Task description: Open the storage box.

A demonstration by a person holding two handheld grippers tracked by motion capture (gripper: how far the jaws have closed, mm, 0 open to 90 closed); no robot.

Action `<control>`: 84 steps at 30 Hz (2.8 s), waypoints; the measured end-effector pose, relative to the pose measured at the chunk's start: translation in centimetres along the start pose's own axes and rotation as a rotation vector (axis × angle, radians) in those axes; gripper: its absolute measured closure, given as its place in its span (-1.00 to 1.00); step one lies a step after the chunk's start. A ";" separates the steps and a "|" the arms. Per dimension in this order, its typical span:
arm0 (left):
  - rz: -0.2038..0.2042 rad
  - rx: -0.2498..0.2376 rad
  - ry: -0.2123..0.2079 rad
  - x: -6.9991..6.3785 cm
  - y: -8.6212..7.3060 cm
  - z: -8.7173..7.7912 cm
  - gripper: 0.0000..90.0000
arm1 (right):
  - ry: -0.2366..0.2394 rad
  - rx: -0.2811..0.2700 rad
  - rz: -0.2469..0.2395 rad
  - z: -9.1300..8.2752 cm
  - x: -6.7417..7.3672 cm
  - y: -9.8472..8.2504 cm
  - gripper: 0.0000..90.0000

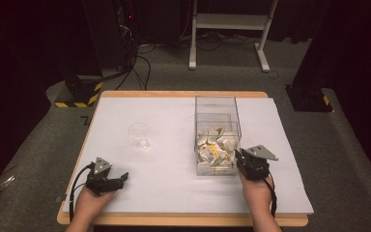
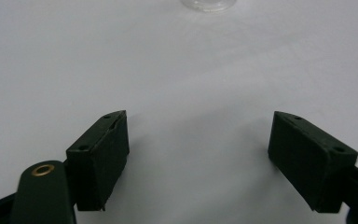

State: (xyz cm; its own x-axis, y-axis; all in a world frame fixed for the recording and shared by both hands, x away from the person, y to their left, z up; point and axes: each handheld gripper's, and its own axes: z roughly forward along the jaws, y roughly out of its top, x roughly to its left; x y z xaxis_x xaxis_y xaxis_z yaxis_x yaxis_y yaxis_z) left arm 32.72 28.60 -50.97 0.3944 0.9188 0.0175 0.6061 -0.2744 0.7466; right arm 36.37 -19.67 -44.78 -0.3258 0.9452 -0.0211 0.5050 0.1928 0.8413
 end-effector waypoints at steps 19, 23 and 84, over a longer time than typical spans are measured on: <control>0.000 0.000 -0.001 0.0 0.0 0.0 -0.54 | 0.004 -0.007 -0.015 -1.4 0.7 -1.0 0.67; 0.000 0.000 -0.001 0.0 0.0 0.0 -0.54 | 0.006 -0.014 -0.019 -1.7 0.8 -1.2 0.67; 0.011 -0.008 -0.011 -0.1 0.0 -0.1 -0.44 | 0.037 -0.055 -0.016 -3.8 0.1 -1.4 0.26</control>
State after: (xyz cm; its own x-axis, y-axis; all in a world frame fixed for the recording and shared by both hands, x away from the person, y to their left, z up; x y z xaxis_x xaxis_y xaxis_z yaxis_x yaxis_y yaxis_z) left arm 32.57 28.53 -50.92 0.4090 0.9123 0.0188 0.5957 -0.2825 0.7519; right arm 32.55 -20.87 -43.91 -0.3628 0.9318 -0.0155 0.4556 0.1919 0.8693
